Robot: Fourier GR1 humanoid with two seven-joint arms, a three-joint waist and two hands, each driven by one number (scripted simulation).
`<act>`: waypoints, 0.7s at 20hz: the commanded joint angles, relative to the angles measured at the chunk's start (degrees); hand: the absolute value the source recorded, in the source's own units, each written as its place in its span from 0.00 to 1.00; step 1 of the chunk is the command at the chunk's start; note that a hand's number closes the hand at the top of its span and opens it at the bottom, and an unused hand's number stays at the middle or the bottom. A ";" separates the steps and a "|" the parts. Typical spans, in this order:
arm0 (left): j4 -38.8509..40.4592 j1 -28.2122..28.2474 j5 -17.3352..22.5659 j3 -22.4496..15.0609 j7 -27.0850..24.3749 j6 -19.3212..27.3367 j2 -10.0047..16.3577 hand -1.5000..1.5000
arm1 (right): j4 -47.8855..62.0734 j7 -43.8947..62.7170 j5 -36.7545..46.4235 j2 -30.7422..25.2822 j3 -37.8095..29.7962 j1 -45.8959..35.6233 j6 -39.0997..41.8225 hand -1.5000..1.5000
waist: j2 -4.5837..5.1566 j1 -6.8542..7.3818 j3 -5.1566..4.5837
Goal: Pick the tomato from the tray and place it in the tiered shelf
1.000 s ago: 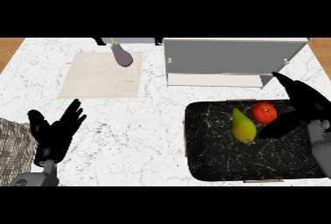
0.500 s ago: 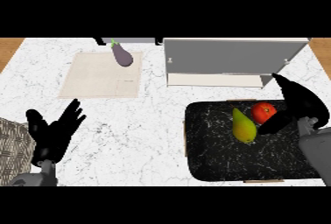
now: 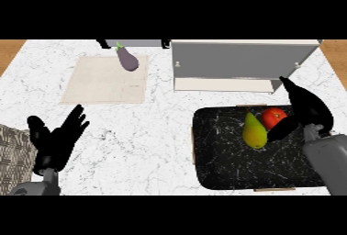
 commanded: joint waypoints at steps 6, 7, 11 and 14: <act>0.92 -2.19 -0.54 0.37 5.33 0.63 0.37 0.50 | 4.43 -7.47 0.52 -0.47 5.92 -1.65 10.77 1.00 | 1.31 0.64 -0.01; 1.66 -0.22 -1.33 -0.89 2.99 0.58 -1.54 0.50 | 8.04 -10.80 0.28 0.19 3.26 -2.10 7.55 1.00 | 1.33 0.71 0.00; 2.74 -0.74 -2.11 -0.65 2.24 0.57 -2.10 0.50 | 5.49 -12.28 0.33 2.50 2.36 0.06 5.37 1.00 | 1.18 0.16 -0.03; 4.69 -1.06 -2.14 -0.10 0.44 0.45 -3.03 0.50 | 3.54 -14.28 1.05 3.04 2.40 0.48 4.05 1.00 | 1.19 0.02 -0.04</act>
